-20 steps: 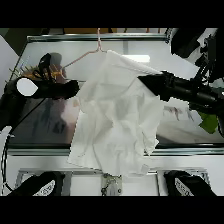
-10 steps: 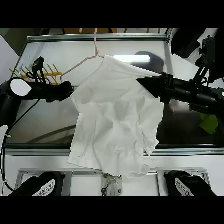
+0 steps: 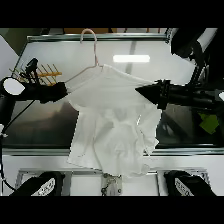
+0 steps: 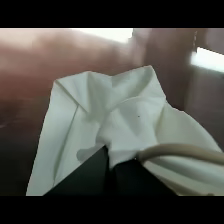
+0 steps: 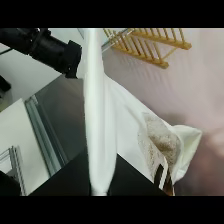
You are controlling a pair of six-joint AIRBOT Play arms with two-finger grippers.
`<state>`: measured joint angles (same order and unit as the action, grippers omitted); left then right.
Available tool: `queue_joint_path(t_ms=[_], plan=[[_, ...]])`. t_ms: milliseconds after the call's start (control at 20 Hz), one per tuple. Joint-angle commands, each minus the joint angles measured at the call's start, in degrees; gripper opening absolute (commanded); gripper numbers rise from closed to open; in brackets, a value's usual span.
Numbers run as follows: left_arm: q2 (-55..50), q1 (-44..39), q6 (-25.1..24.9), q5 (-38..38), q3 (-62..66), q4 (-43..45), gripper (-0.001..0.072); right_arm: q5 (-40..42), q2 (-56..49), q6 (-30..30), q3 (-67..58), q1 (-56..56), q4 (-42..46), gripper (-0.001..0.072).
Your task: Fold the clothes and pants, and hang the long-sleeved shirts on hangers.
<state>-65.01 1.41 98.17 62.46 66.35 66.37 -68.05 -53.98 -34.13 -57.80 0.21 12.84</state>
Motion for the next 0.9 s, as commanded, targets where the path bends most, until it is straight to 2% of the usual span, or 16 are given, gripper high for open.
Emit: queue_joint_path(t_ms=[0,250,400,700,850], plan=[[0.0,1.8,-2.2,1.9,1.7,0.1,0.0017,-1.2,0.0,0.3,0.0,0.0,6.4,0.0009],[0.1,1.7,-3.7,6.4,8.9,0.0,0.0017,-4.0,-0.2,11.3,0.2,-0.2,7.1,0.0009],[0.1,-1.2,-4.9,11.0,14.7,0.1,0.0017,-7.3,-1.2,13.7,2.9,-3.0,5.6,0.0009],[0.0,-12.5,-4.9,16.0,24.0,0.4,0.0016,-12.0,-2.4,27.0,17.2,-12.1,-12.0,0.0009],[0.0,-18.2,-2.1,16.9,27.8,7.7,0.0016,-13.0,-4.4,28.8,20.0,-9.5,-12.8,0.0009]])
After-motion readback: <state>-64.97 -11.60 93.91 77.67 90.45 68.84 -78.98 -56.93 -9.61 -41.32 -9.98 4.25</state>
